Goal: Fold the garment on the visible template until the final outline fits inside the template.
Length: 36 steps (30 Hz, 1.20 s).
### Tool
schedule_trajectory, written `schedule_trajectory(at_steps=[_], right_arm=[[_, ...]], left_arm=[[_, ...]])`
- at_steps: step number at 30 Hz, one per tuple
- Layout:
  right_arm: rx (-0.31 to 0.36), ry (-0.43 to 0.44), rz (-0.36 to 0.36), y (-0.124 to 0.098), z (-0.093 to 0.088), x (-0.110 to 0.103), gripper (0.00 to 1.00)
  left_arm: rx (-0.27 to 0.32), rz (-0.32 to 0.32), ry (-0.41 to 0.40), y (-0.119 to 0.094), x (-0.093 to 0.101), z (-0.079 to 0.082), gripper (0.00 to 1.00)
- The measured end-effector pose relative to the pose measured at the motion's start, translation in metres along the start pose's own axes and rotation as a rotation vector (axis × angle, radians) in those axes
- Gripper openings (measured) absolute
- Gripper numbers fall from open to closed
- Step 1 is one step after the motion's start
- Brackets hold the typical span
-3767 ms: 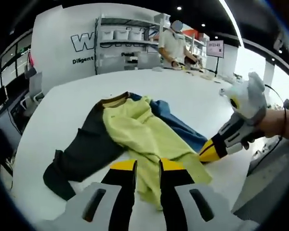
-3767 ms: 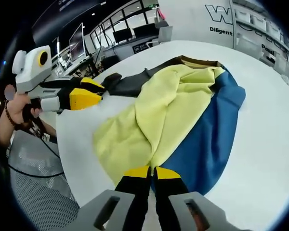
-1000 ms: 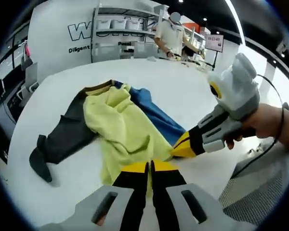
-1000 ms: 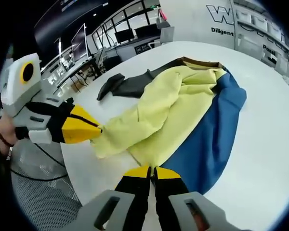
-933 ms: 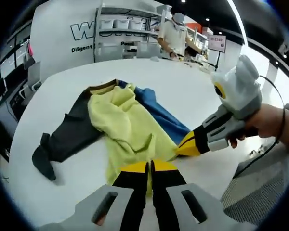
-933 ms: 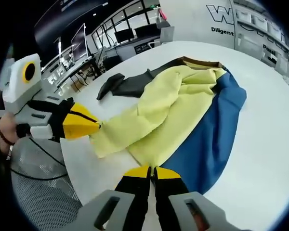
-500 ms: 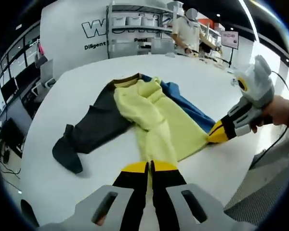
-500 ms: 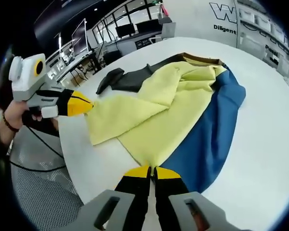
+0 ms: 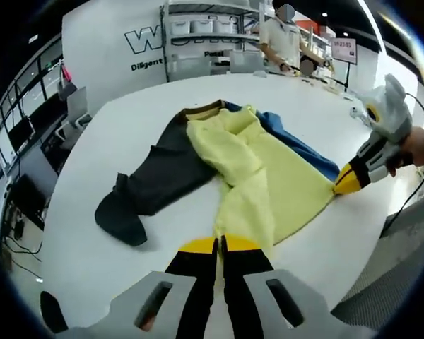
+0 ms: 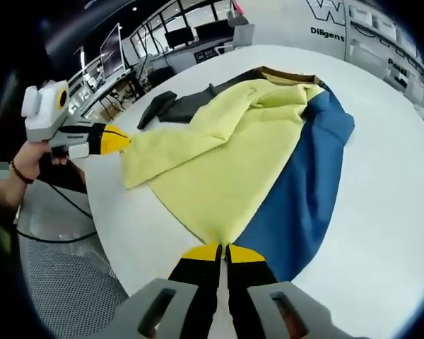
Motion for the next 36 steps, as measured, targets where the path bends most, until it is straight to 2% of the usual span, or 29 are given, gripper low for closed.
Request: schedule_trajectory(at_steps=[7, 12, 17, 23, 26, 33, 36], right_arm=[[-0.026, 0.0, -0.022, -0.008, -0.005, 0.005, 0.0], [-0.044, 0.004, -0.013, -0.015, -0.01, 0.007, 0.0], [-0.053, 0.031, -0.043, -0.023, -0.015, 0.015, 0.0], [-0.074, 0.043, -0.049, -0.035, -0.022, 0.016, 0.0], [-0.086, 0.038, -0.065, -0.039, -0.025, 0.019, 0.0], [-0.097, 0.076, -0.063, -0.048, -0.031, 0.02, 0.0], [-0.113, 0.053, -0.066, -0.056, -0.031, 0.018, 0.0]], left_arm=[[-0.037, 0.037, 0.021, 0.0, -0.009, -0.005, 0.0], [-0.031, 0.032, -0.014, -0.004, -0.012, -0.009, 0.0], [-0.055, 0.047, 0.002, -0.009, -0.016, -0.015, 0.0], [-0.053, 0.049, 0.028, -0.017, -0.024, -0.015, 0.0], [-0.066, 0.059, 0.018, -0.021, -0.029, -0.018, 0.0], [-0.096, 0.042, 0.016, -0.027, -0.025, -0.026, 0.0], [-0.12, 0.03, 0.004, -0.03, -0.024, -0.029, 0.0]])
Point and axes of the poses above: the point that each gripper's makers call its tool centre point, and the gripper's own axes: y roughly forward along the fingers, x roughly to its right, z roughly out of its top, the point moved 10 cm from there along -y, roughly backward along the fingers, and after that the axes turned 9 degrees about x, right-handed, at the moved point
